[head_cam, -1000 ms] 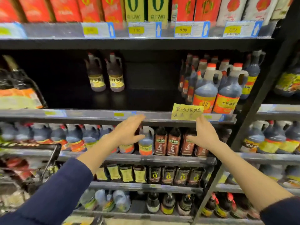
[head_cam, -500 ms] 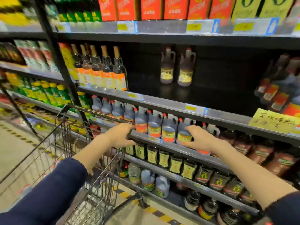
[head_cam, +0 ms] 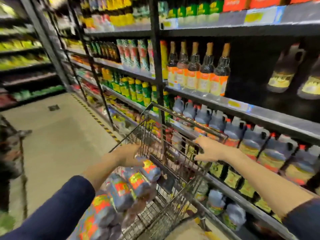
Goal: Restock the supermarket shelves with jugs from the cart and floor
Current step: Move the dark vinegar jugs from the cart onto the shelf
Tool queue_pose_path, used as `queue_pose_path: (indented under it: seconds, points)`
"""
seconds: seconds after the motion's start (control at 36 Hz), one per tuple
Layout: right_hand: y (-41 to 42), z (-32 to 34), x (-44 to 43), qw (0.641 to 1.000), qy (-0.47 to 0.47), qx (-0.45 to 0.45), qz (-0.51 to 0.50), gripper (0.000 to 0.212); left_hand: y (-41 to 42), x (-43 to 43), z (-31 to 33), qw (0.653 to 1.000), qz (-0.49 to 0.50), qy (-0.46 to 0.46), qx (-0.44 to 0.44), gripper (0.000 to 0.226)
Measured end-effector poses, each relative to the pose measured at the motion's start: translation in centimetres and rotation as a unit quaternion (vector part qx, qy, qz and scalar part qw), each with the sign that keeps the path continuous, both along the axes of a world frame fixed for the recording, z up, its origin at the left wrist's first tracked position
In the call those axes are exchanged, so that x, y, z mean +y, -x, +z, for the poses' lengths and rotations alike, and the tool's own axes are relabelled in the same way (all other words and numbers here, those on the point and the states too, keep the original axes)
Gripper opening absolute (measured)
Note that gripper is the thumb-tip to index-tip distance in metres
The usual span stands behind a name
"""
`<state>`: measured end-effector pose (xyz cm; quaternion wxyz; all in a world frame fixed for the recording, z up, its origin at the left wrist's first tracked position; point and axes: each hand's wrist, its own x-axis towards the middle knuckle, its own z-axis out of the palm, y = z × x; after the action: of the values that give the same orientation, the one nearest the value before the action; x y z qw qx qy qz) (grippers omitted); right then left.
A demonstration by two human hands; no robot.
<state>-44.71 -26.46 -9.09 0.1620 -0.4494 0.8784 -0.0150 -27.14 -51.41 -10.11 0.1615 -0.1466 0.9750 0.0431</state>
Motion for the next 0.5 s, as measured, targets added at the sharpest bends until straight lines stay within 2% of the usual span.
queue_pose_path:
  seconds: [0.14, 0.33, 0.5]
  points:
    - [-1.3, -1.2, -5.9, 0.998, -0.007, -0.023, 0.062, 0.073, -3.1, -3.8, -1.6, 0.998, 0.055, 0.014, 0.007, 0.073]
    - [-1.8, -3.3, -12.8, 0.989, -0.027, -0.035, 0.140, 0.076, -6.4, -6.9, -3.6, 0.991, 0.134, 0.006, -0.017, 0.072]
    - [-0.5, -5.6, -17.5, 0.978, -0.046, -0.059, 0.195, 0.071, -7.8, -8.0, -5.5, 0.977, 0.207, -0.017, -0.045, 0.073]
